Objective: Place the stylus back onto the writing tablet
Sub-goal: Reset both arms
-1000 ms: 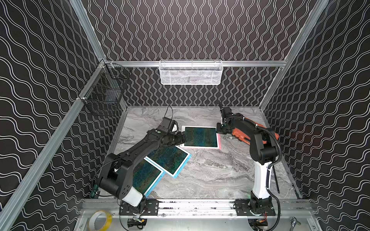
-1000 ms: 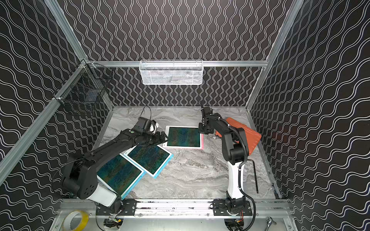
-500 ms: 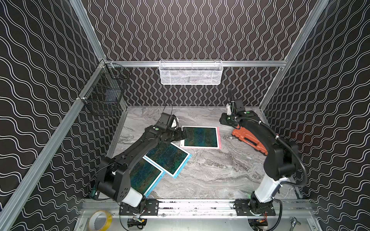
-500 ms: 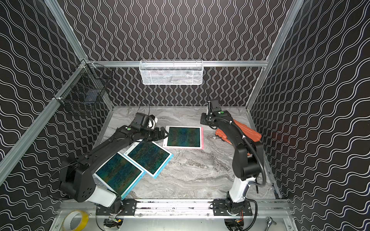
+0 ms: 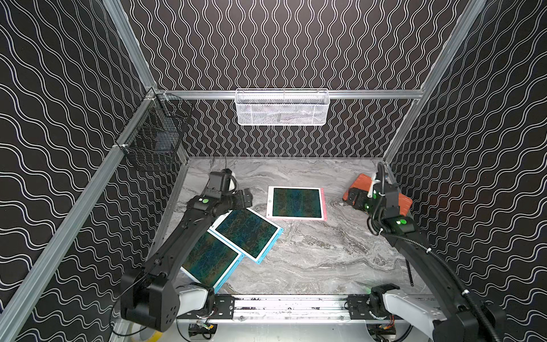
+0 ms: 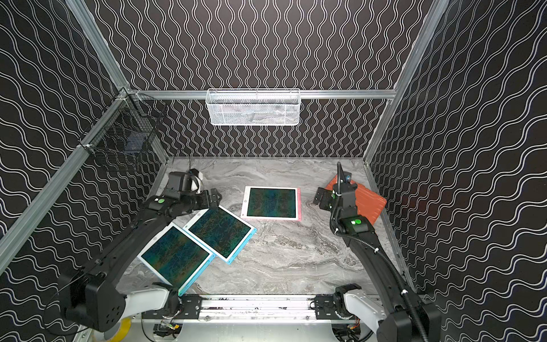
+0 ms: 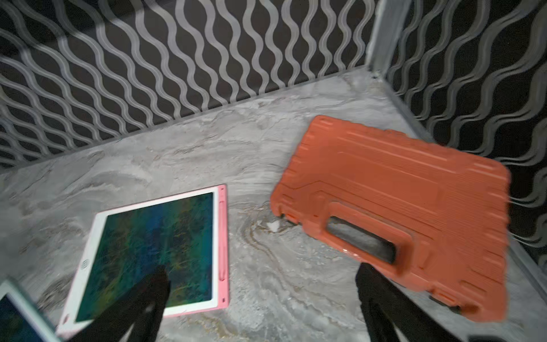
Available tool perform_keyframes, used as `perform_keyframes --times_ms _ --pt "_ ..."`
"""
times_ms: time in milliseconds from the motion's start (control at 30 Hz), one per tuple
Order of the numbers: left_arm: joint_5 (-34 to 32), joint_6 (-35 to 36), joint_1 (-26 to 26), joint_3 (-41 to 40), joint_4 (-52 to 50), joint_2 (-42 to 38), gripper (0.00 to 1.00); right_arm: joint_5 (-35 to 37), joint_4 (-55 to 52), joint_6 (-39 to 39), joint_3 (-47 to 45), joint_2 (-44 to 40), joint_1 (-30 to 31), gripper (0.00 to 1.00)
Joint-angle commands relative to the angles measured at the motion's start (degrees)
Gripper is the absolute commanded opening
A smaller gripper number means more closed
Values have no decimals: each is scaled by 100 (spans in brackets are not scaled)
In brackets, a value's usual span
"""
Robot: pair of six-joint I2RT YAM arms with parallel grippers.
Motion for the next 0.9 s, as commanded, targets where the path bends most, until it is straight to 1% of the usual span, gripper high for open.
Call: perform_keyframes --times_ms 0,33,67,133,200,267,300,400,467,533,633,700,767,833,867 --pt "-1678 415 120 -238 280 -257 99 1429 777 451 -794 -326 -50 100" --pt "-2118 407 140 -406 421 -384 99 1425 1262 296 -1154 -491 -101 100" --pt "-2542 537 151 -678 694 -580 99 1270 1818 83 -1576 -685 -208 100" --pt "-3055 801 198 -1289 1382 -930 99 883 2934 -392 -2256 -884 -398 100" --pt "-3238 1037 331 -1860 2070 -1173 99 800 3723 -677 -2728 -813 -460 100" --pt "-3263 1372 452 -2469 2997 -1208 99 865 3940 -614 -2810 -510 -472 100" --pt "-3288 1400 486 -2607 3204 -1196 99 793 3983 -639 -2787 -350 -474 100" --pt "-3123 1466 584 -3077 3850 -1189 99 587 4304 -811 -2843 46 -477 100" --pt "-2959 1608 607 -3517 4693 -1137 99 669 4744 -985 -3008 144 -487 100" --pt "-2827 1703 681 -3835 5420 -979 99 480 5159 -1188 -3184 213 -568 100" --pt "-2534 1702 938 -4012 6248 -595 99 341 5998 -1304 -3529 520 -712 100" --pt "-2325 1596 1132 -4112 7075 -219 99 362 6739 -1320 -3745 798 -785 100" --pt "-1929 1791 1312 -4088 7943 244 99 314 7281 -1326 -3749 1110 -839 100" --pt "-1775 1828 1409 -3973 8209 686 99 159 7625 -1399 -3621 1500 -913 100" --pt "-1799 1911 1426 -3883 8156 832 99 135 7810 -1482 -3535 1720 -922 100"
